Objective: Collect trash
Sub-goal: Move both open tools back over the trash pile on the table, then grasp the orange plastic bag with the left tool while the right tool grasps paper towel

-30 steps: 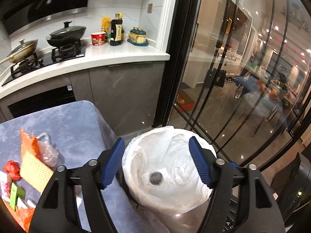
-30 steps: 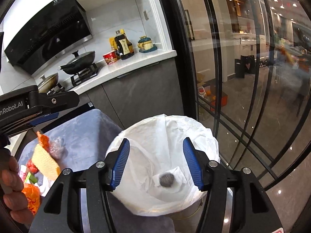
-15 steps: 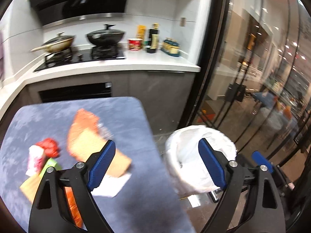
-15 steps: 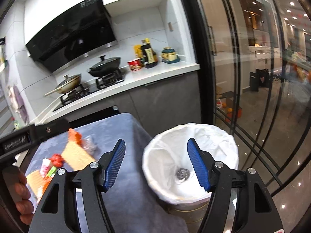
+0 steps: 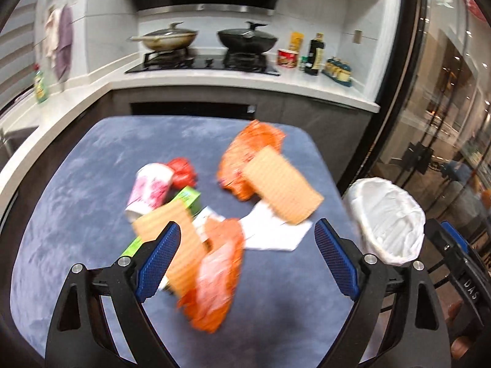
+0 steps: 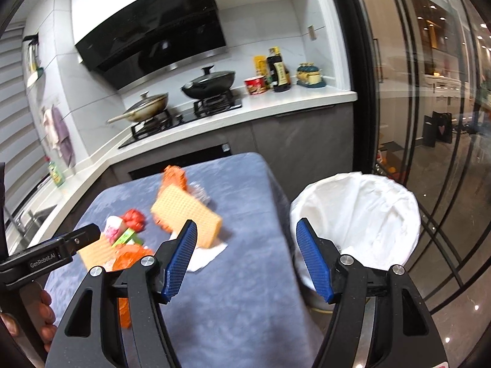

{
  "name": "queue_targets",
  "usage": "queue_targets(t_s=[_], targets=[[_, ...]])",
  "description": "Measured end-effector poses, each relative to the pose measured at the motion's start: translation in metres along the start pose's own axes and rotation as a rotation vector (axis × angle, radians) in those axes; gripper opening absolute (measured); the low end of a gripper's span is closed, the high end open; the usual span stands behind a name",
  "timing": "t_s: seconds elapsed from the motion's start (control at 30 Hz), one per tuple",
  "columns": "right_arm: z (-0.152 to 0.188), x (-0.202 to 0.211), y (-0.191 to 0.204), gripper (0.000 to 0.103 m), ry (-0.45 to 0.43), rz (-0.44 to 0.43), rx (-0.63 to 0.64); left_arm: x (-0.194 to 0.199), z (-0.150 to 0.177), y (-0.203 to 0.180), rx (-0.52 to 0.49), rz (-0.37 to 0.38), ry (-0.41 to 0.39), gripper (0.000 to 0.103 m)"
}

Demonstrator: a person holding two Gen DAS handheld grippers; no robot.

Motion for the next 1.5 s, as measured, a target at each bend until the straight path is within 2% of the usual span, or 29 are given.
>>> queue_targets(t_s=[0.2, 0.53, 0.83, 0.93, 0.97, 1.23, 1.5], targets=[[0.017, -0.002, 0.026, 0.065, 0.037, -0.018, 0.033, 0.003, 0.028, 0.024, 0.022, -0.013, 0.029, 0.085], [0.043, -0.011, 0.042, 0.065, 0.103, -0.030, 0.032, -0.015, 0.062, 0.031, -0.004, -0.026, 0.058, 0.081], [0.053, -0.020, 0.045, 0.065, 0.135, -0.033, 0.028, -0.034, 0.069, 0.034, 0.001, -0.038, 0.100, 0.057], [0.055, -0.021, 0.046, 0.065, 0.142, -0.034, 0.028, -0.037, 0.070, 0.032, -0.015, -0.045, 0.111, 0.040], [0.055, -0.022, 0.045, 0.065, 0.144, -0.034, 0.028, -0.038, 0.071, 0.032, -0.018, -0.043, 0.117, 0.031], [0.056, -0.023, 0.048, 0.065, 0.150, -0.041, 0.032, -0.031, 0.068, 0.035, 0.006, -0.004, 0.116, 0.005], [0.055, -0.036, 0.058, 0.065, 0.161, -0.060, 0.043, 0.003, 0.050, 0.042, 0.020, 0.014, 0.042, 0.005]])
Point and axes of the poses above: each gripper's, at about its wrist camera, not at the fingertips, and x roughly against the way its jaws point, y to its left, z to its underside, the point moved 2 cm from there along -x, roughly the way its jaws point, and after that the axes turned 11 degrees about z, right-handed, at the moved point
